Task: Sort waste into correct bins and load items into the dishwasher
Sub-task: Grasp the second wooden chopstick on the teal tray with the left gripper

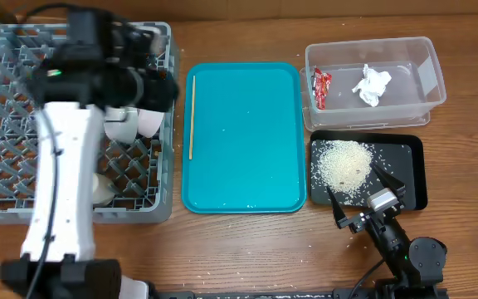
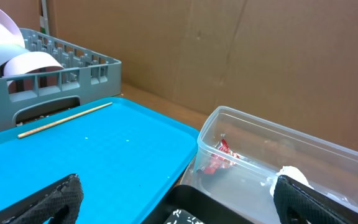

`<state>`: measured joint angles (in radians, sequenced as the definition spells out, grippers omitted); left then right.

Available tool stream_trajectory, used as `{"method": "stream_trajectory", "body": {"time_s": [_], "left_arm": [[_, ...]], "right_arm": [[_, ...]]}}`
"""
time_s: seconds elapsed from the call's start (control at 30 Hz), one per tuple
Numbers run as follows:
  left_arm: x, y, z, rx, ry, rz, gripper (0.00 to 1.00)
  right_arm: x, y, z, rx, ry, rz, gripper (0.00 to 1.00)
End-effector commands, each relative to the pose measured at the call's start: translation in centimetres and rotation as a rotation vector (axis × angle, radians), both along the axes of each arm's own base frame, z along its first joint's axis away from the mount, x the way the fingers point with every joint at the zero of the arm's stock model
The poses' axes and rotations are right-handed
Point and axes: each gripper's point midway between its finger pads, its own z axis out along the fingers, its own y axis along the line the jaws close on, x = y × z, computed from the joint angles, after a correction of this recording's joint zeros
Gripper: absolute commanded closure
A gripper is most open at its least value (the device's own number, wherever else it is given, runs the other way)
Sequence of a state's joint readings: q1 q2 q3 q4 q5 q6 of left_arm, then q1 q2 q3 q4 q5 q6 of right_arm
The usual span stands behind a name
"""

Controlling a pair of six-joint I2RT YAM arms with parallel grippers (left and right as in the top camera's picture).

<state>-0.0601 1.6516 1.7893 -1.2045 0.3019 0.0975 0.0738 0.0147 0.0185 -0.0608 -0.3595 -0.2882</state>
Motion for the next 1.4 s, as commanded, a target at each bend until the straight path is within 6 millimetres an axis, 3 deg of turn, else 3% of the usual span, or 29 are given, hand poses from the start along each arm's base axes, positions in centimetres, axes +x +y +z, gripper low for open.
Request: {"method": "stream_trajectory", "body": {"time_s": [0.0,0.13,0.33,0.53,0.67,1.0,1.17,1.27,1.37], "left_arm": [[0.1,-0.5,-7.3,0.188,0.177,0.175,0.37],[1.0,-0.1,-14.0,0.377,0.248,0.296,0.36],[3.7,0.1,-20.7,0.388,0.302,0.324,0.47],[4.6,-1.3,-24.1,0.330,0.334,0.282,0.56],[4.5,-2.1,-25.6,0.308,0.361,0.263,0.64],[3.9,-2.0,-26.5,0.315,0.378,0.261,0.60],[3.0,-1.5,-27.1,0.353,0.395,0.272,0.70],[2.8,-0.8,-27.0,0.400,0.394,0.293,0.59],[2.8,-0.9,-27.0,0.393,0.392,0.295,0.57]], "right_arm": [[0.0,0.1,-0.2,0.003,-0.002,0.005,0.00],[0.0,0.1,-0.2,0.003,-0.002,0.005,0.00],[0.0,0.1,-0.2,0.003,-0.002,0.005,0.00],[0.0,0.1,-0.2,0.003,-0.002,0.005,0.00],[0.0,0.1,-0.2,0.003,-0.002,0.005,0.00],[0.0,0.1,-0.2,0.003,-0.002,0.005,0.00],[0.0,0.1,-0.2,0.003,-0.002,0.005,0.00],[0.0,0.1,-0.2,0.003,-0.002,0.005,0.00],[0.0,0.1,-0.2,0.003,-0.002,0.005,0.00]]}}
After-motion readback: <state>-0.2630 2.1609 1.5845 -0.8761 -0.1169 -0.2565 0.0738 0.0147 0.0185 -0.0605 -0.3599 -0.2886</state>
